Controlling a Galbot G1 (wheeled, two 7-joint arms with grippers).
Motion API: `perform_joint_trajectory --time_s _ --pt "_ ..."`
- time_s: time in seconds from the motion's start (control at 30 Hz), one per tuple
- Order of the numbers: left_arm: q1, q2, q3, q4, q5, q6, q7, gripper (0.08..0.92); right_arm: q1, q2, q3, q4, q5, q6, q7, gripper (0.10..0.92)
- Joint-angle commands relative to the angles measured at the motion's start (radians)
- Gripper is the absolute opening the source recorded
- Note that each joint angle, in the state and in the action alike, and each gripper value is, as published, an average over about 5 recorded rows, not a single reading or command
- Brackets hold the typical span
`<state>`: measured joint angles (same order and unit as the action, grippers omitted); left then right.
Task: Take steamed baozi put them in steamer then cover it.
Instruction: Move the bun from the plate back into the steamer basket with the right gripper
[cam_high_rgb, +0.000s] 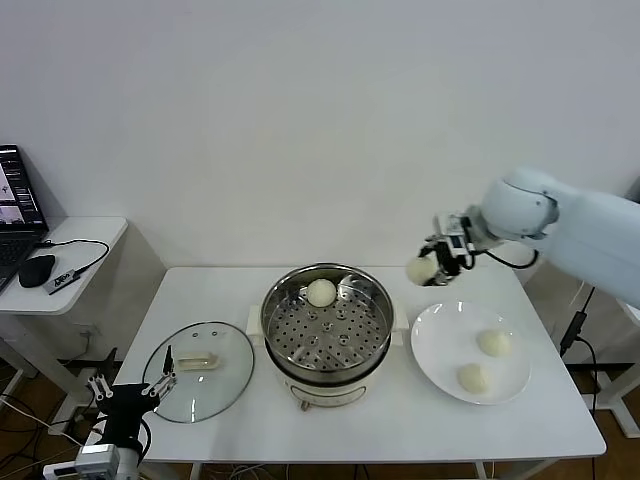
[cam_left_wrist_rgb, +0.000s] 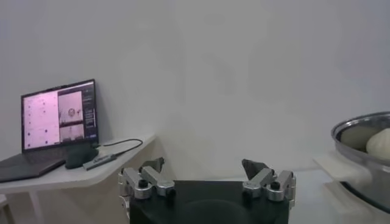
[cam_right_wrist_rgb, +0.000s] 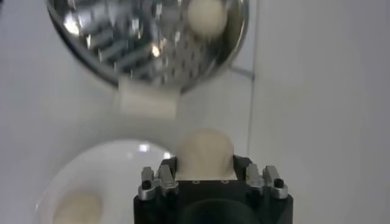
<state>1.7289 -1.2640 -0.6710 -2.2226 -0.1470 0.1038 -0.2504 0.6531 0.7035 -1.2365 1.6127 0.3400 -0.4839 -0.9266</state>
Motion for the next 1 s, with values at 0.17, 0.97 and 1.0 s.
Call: perform_joint_trajectory --time_s 0.17,0.97,1.0 --pt "-0.001 0.003 -0.020 -0.001 -0.005 0.000 0.000 0.823 -0.016 0.323 -0.044 0.000 0.245 -0.150 0.129 0.586" --pt "0.008 -0.012 -0.049 -0.011 -0.006 -0.002 0.000 0.823 -0.254 0.574 -0.009 -0.257 0.191 -0.214 0.233 0.587" --pt "0.008 -0.012 -0.049 -0.011 -0.006 -0.002 0.000 0.823 -0.256 0.576 -0.009 -0.260 0.187 -0.214 0.232 0.587"
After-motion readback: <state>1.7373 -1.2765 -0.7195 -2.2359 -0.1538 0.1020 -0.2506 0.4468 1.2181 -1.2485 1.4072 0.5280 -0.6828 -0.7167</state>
